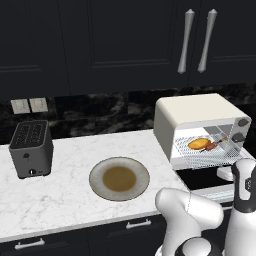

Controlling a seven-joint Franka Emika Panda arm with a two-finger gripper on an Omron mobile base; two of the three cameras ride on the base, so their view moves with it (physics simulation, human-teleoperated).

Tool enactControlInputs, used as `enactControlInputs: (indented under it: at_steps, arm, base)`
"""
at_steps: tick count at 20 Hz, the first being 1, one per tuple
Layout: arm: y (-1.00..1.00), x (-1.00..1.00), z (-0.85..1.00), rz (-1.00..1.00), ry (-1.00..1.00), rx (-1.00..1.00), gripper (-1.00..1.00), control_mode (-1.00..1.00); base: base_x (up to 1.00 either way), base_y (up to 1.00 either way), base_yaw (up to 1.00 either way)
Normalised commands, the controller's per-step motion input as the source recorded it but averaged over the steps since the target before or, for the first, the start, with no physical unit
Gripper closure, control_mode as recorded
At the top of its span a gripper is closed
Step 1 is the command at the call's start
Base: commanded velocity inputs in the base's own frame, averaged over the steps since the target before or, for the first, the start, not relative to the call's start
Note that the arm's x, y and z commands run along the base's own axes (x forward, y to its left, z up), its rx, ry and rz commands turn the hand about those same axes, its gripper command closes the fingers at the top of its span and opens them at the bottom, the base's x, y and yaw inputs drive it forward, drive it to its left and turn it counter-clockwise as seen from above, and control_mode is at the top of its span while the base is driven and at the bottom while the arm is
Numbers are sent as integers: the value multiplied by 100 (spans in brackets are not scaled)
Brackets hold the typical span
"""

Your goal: Pick up the kebab skewer and baguette bread, and place them inside the toaster oven. Close the toaster oven door and start by setting the timer.

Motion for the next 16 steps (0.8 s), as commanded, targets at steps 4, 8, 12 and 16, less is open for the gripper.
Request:
enactControlInputs:
  at_steps: [4, 8, 12, 16]
  arm:
    - [0, 0, 3, 0, 0, 0, -100, -100]
    - [0, 0, 1, 0, 0, 0, -100, -100]
    - [0, 1, 4, 0, 0, 0, -100, -100]
    - [0, 0, 1, 0, 0, 0, -100, -100]
  base:
    - [0, 0, 0]
    - [0, 0, 0]
    - [0, 0, 0]
    - [0, 0, 0]
